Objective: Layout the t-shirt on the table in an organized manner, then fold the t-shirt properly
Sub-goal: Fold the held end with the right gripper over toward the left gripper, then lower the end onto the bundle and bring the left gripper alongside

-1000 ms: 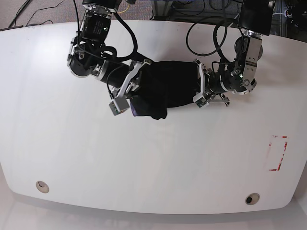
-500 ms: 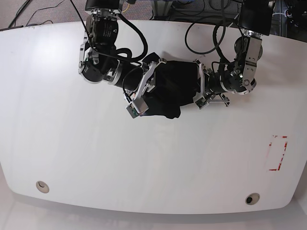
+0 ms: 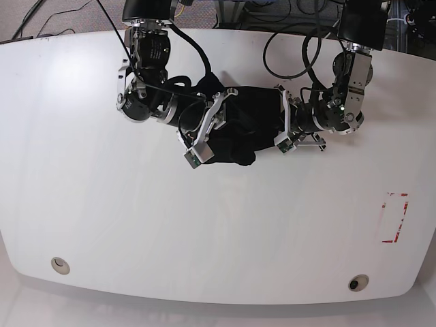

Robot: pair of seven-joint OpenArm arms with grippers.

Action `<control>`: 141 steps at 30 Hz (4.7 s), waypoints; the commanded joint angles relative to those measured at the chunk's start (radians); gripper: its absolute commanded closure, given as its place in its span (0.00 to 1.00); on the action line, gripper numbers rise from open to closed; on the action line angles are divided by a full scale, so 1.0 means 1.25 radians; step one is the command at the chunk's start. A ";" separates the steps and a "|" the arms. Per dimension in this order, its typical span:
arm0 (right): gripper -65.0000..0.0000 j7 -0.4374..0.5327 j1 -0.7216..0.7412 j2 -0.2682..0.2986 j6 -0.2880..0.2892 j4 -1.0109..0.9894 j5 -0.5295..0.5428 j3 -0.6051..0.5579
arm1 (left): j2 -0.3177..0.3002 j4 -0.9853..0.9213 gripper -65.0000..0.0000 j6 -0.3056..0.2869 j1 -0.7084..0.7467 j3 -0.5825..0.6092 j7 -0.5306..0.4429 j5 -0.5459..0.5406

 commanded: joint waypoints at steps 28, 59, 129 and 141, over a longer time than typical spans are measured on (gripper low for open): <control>0.21 0.020 0.077 0.150 -0.034 0.088 -0.019 0.032 | -0.002 0.006 1.00 -0.001 -0.008 -0.002 0.011 0.003; 0.99 0.217 0.015 0.250 -0.034 -0.013 -0.209 0.066 | -0.002 0.012 1.00 -0.001 -0.005 -0.002 0.011 0.002; 0.99 0.203 0.027 0.116 -0.041 0.108 -0.358 -0.106 | 0.133 0.353 1.00 -0.001 -0.024 -0.128 0.052 0.004; 0.99 0.349 0.047 0.120 -0.035 -0.066 -0.360 -0.108 | 0.138 0.275 1.00 -0.001 0.022 -0.086 0.051 0.007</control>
